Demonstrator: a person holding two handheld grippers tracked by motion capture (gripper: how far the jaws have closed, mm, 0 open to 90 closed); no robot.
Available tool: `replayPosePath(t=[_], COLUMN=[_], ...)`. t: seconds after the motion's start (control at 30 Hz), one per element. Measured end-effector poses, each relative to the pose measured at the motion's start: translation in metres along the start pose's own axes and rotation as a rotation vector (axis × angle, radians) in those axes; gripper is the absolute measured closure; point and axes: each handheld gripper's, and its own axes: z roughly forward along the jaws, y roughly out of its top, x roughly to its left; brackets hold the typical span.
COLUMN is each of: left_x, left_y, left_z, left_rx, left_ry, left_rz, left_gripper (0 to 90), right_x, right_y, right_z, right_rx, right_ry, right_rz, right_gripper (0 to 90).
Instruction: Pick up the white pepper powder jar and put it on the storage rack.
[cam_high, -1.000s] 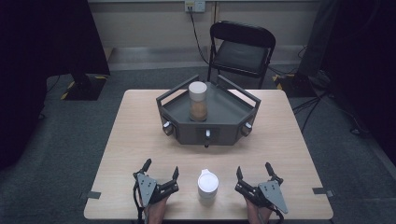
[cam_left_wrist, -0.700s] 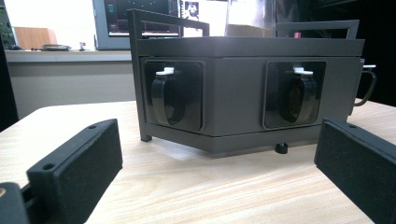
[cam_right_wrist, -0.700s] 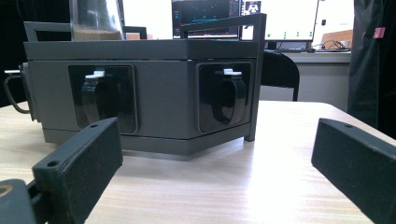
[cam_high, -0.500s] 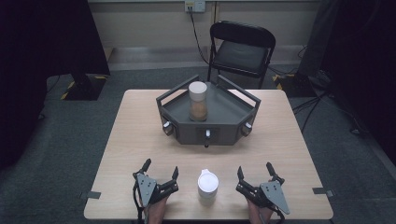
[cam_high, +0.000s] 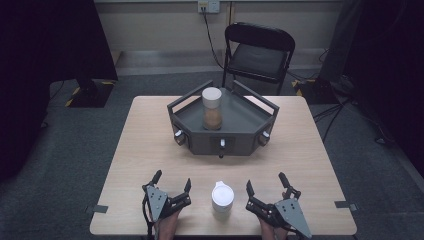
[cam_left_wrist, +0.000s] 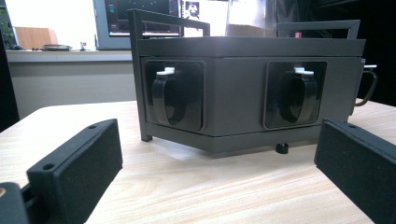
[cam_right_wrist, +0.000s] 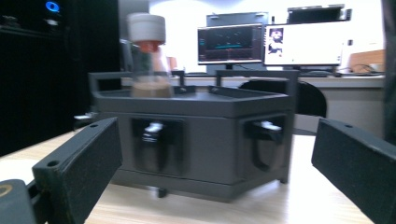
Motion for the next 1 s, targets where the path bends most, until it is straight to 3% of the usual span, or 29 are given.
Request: replayPosePath(t=[0.37,0.73,0.93,1.0], left_x=[0.0,0.0,0.0,0.0], left_y=[0.0,0.0,0.0,0.0], left_z=[0.0,0.0,0.0,0.0], left_rx=[0.0,0.0,0.0,0.0], left_ry=[0.0,0.0,0.0,0.0], left_rz=[0.0,0.0,0.0,0.0], left_gripper=[0.4,0.4,0.4,0.4], right_x=[0.015,0.036,0.048,0.049], right_y=[0.018,0.011,0.006,0.005], right_z=[-0.007,-0.011,-0.01,-0.007], right_rx=[0.006,0.048,0.067,0.088], right_ry=[0.11,0.198,0.211,0.223], right_rz=[0.019,0.021,-0.041,-0.04], right_gripper=[1.3,5.2,10.4,11.6])
